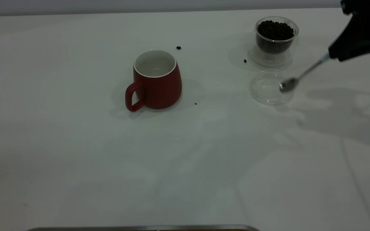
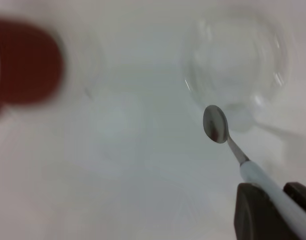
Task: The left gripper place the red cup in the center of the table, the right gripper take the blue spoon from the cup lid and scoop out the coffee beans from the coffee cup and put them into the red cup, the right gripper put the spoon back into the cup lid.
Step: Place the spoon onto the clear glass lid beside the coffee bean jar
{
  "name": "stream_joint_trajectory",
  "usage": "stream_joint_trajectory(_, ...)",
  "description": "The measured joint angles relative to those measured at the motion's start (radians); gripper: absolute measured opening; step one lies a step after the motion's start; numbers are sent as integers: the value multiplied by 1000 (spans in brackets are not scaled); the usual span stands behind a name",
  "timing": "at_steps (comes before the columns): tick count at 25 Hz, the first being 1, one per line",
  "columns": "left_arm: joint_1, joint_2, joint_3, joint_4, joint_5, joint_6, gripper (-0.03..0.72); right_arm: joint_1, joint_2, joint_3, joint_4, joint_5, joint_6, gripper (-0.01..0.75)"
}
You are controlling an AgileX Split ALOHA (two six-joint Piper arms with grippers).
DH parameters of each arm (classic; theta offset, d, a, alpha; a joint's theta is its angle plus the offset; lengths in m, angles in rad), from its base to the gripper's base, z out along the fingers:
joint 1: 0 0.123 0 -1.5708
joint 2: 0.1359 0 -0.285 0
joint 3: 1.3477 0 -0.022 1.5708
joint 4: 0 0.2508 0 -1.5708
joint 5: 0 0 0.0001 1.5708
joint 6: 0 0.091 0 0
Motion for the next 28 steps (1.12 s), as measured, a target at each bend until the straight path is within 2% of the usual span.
stream_joint_trajectory(3,0,0,0,0,0,0,587,-56,2,0,248,73,-207,103)
stream_joint_trajectory(5,0,0,0,0,0,0,587,-91,8,0,339,135,-288,103)
stream_joint_trajectory(9,0,0,0,0,0,0,587,-131,90,-1,400,198,-375,103)
stream_joint_trajectory(16,0,0,0,0,0,0,587,-141,276,-1,489,341,-423,103)
stream_joint_trajectory(28,0,0,0,0,0,0,587,-150,385,-2,558,325,-467,103)
